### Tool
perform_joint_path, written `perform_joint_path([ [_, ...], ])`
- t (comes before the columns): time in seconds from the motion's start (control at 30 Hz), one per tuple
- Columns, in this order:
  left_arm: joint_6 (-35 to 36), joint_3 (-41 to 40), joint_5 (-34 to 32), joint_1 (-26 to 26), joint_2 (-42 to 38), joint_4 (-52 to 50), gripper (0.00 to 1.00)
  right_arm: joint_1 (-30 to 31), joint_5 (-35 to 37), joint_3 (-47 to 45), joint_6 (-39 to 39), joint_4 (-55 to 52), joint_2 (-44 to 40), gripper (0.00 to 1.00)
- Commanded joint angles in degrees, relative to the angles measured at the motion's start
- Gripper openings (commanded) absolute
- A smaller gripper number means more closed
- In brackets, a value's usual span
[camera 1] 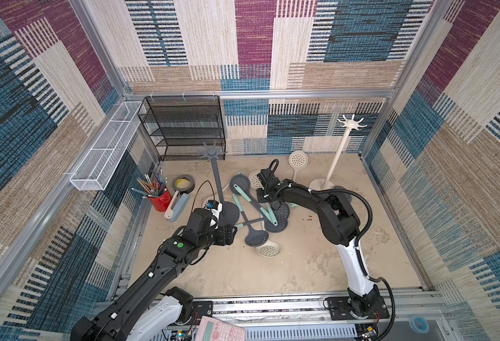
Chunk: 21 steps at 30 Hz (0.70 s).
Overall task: Hang the skimmer on the kitchen utensil rack
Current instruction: Pick up the skimmer from the center of the board.
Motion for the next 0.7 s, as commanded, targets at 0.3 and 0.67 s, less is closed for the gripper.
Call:
perform_joint_path([
  [0.3,-0.4,-0.1,4.6,-0.3,-1.8,3.1,0.80,-0.1,-0.2,0.5,3.5,1.6,-9.7,0.11],
  [0.67,-9.0,-4.3,11.1,-2.0,-4.3,13.6,0.78,-0.2,-8.8,-20.3,21.4,18.8,-28.6,0.12],
])
